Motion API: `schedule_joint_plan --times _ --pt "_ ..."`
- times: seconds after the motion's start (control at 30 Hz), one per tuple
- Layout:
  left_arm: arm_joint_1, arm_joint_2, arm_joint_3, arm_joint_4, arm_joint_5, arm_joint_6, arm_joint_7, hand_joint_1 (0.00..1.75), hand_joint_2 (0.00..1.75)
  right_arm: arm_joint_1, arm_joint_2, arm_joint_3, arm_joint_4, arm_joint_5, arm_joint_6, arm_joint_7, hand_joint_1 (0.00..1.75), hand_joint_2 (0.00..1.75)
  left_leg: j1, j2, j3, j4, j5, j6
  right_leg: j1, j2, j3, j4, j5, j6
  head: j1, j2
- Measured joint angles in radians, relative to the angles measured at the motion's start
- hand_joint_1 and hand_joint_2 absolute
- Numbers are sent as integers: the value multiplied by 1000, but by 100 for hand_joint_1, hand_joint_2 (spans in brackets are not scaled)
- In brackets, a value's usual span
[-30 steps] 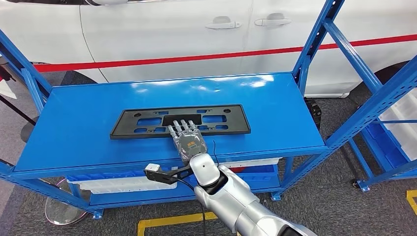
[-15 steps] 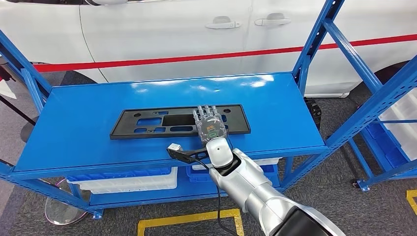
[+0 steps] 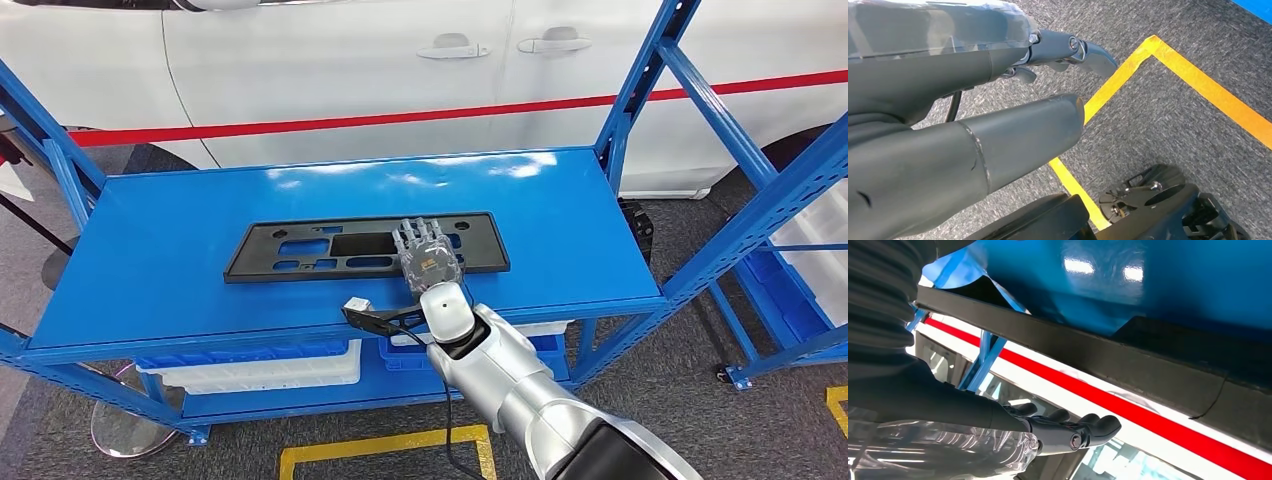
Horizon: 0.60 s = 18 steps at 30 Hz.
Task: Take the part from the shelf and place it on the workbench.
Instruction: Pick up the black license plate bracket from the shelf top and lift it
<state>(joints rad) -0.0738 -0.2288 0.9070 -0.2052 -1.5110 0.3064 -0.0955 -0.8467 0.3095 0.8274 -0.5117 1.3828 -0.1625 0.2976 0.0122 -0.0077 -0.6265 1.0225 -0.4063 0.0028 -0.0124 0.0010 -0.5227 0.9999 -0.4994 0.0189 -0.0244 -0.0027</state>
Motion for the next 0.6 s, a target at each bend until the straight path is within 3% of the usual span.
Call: schedule_joint_plan --times 0.43,0.57,0.6 --pt "1 0 1 0 15 -8 5 0 0 -3 6 -17 -8 -24 24 -51 2 175 0 0 0 0 0 0 0 0 0 0 0 0 0 0" --pt "1 1 1 0 20 0 4 0 0 -19 -2 -33 -42 -34 52 -55 175 175 0 0 0 0 0 0 0 0 -1 0 0 0 0 0" --pt "2 1 2 0 21 1 4 0 0 -24 -6 -38 -54 -38 62 -54 175 175 0 0 0 0 0 0 0 0 -1 0 0 0 0 0"
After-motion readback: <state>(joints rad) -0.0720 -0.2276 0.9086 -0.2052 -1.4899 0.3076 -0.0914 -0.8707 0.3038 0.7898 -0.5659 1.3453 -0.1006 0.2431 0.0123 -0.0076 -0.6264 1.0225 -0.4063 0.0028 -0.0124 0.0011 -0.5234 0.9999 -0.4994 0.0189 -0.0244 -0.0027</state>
